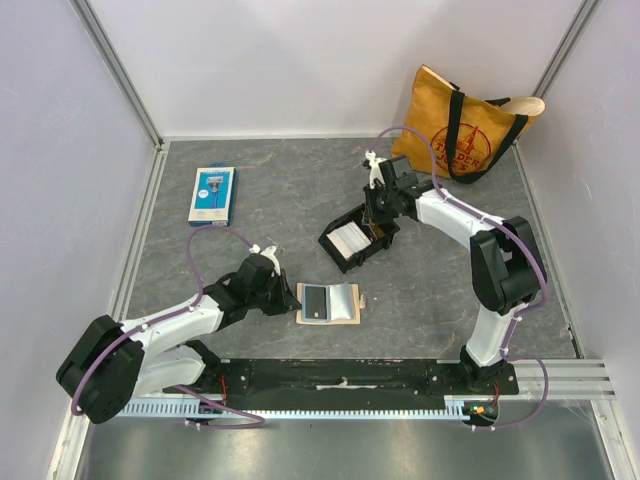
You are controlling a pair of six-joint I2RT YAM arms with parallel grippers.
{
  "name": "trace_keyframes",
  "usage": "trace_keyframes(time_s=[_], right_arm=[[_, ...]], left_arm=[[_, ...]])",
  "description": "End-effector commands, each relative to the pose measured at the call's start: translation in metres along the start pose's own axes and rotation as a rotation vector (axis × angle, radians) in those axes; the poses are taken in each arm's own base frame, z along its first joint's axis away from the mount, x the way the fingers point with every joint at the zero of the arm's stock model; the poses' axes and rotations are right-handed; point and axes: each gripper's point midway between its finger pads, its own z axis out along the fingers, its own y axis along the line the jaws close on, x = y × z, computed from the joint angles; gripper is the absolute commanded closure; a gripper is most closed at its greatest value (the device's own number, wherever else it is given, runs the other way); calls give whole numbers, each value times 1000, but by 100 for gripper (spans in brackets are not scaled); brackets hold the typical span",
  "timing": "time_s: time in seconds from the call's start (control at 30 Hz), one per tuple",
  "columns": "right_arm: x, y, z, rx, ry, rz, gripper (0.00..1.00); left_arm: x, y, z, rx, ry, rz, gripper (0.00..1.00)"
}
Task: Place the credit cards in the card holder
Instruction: Pick up the credit card from the storage box.
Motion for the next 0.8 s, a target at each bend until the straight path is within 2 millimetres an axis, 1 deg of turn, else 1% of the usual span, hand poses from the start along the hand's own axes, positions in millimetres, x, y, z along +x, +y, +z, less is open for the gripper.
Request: trace_keyframes(time_s=[0.0,0.23,0.37,0.43,0.5,0.63,0.7,0.77], right_arm=[[-22,4,-16,64,-60,-67,100],[-19,6,-14,50,-25,-86,100],[-16,15,-13,-2,6,-96,100],[-18,12,-12,33,9,-98,100],[-23,4,-14,91,-13,-101,100],[-42,-5,-27,171,-93,-99,100],[-49,-5,-32,184,-114,-100,100],[-51,-4,-34,183,-121,-104,100]], left_arm=[[-7,-11,-2,50,-25,36,98],[-6,-10,-4,51,-30,35,98],[-6,-10,-4,50,-29,37,98],[-6,-10,-4,51,-30,37,98],[-5,-9,-4,51,-28,37,98],[-4,-8,-4,51,-26,35,98],[-4,-8,-4,50,-27,35,98],[-3,-9,-4,54,-25,37,98]])
